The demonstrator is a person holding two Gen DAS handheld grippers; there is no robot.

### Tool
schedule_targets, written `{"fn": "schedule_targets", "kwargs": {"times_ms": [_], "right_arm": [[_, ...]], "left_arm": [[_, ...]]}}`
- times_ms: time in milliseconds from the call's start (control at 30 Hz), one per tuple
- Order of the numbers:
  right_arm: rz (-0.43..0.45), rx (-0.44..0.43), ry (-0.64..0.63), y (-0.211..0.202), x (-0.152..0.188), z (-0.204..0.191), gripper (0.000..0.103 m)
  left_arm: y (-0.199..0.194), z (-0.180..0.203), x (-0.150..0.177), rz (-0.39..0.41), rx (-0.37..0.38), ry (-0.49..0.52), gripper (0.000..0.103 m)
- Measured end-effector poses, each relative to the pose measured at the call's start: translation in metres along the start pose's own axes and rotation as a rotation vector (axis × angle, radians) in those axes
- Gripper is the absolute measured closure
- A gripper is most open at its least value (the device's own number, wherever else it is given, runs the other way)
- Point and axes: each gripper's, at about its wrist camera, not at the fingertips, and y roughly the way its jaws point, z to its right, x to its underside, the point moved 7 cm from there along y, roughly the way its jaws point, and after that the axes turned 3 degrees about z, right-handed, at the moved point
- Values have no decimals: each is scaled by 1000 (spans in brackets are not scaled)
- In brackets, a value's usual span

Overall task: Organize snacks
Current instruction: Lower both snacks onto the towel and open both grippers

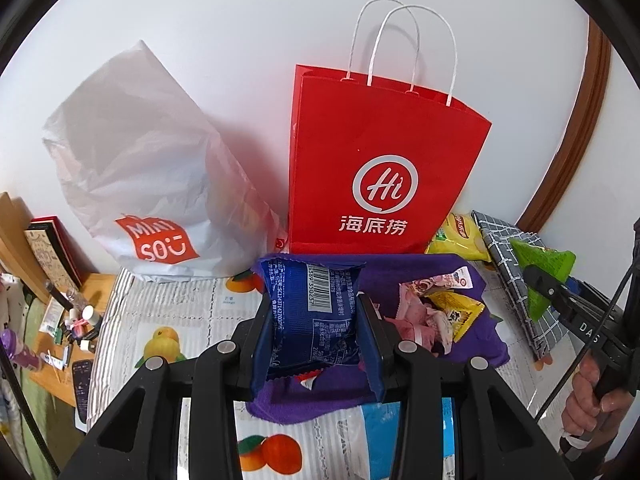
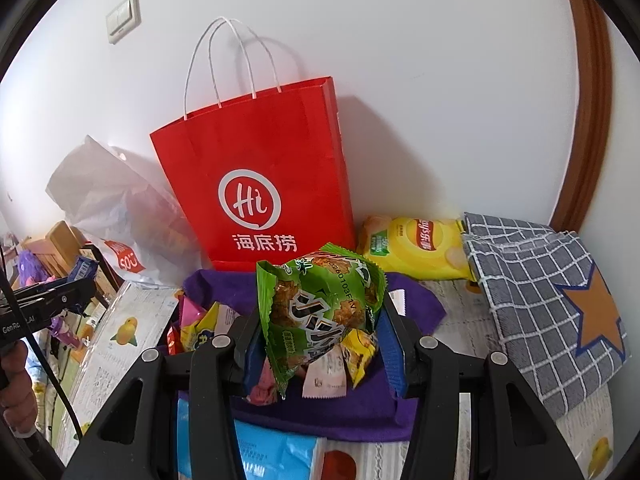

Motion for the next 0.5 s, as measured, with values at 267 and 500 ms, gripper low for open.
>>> {"fn": "schedule_targets", "kwargs": {"times_ms": [267, 500], "right_arm": [[-38, -8, 7, 32, 1, 4, 55], [-25, 5, -7, 43, -8, 9, 55]], "left_arm": [[23, 6, -12, -14, 15, 24, 66], [41, 11, -19, -23, 24, 36, 66]]}}
